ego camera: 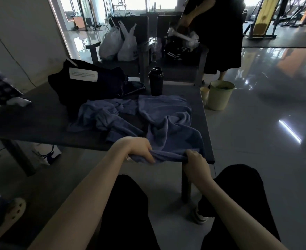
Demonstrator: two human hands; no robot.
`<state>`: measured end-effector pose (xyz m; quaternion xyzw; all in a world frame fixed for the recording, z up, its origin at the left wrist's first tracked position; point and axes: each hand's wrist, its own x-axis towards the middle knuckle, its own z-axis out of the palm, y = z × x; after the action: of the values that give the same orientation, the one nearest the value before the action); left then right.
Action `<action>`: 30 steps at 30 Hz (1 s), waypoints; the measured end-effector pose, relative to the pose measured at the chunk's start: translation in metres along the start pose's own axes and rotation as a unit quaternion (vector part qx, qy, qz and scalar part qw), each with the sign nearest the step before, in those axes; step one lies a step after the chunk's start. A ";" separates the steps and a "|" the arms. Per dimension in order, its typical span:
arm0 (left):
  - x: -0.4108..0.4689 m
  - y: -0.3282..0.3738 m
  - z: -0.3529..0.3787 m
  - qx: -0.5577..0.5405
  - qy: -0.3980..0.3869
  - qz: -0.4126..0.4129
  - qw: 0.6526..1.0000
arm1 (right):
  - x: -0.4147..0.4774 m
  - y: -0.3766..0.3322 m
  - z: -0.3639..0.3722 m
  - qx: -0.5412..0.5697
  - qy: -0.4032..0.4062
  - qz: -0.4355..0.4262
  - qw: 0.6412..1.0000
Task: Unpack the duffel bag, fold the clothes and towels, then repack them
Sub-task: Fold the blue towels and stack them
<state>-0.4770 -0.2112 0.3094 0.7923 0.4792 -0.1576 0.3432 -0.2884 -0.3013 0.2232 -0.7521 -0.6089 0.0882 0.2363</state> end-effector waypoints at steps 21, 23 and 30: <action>-0.006 -0.045 -0.039 -0.354 0.250 -0.033 0.901 | 0.058 0.066 -0.063 0.361 0.005 0.223 0.906; 0.004 -0.045 -0.039 -0.454 0.282 -0.021 0.845 | 0.063 0.065 -0.054 0.369 0.048 0.224 0.901; 0.045 -0.066 -0.046 -0.434 0.378 -0.032 0.817 | 0.096 0.058 -0.030 0.370 0.080 0.231 0.896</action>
<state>-0.5158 -0.1297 0.2902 0.5429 0.6152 0.3673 0.4380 -0.2015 -0.2250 0.2374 -0.7343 -0.3206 0.2985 0.5186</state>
